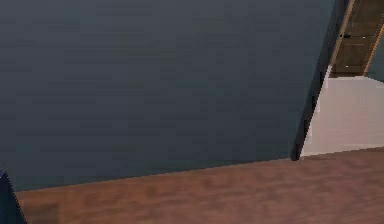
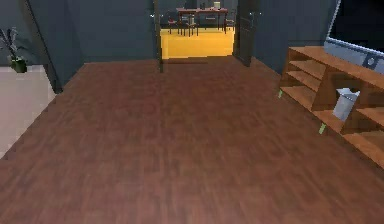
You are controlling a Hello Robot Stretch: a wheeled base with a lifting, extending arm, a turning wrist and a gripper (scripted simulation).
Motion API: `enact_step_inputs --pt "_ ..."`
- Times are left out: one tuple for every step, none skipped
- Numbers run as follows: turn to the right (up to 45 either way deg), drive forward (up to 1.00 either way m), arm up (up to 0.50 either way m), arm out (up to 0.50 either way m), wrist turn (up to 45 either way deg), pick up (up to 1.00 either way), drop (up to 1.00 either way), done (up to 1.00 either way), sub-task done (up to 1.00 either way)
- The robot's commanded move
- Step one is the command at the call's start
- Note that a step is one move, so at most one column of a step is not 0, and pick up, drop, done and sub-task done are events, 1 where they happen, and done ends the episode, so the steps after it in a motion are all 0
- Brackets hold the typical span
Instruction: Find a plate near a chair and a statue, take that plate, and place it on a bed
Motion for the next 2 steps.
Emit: enact_step_inputs --pt "15.0 0.00 0.00 0.00 0.0 0.00 0.00 0.00 0.00" --pt "0.0 0.05 0.00 0.00 0.0 0.00 0.00 0.00 0.00"
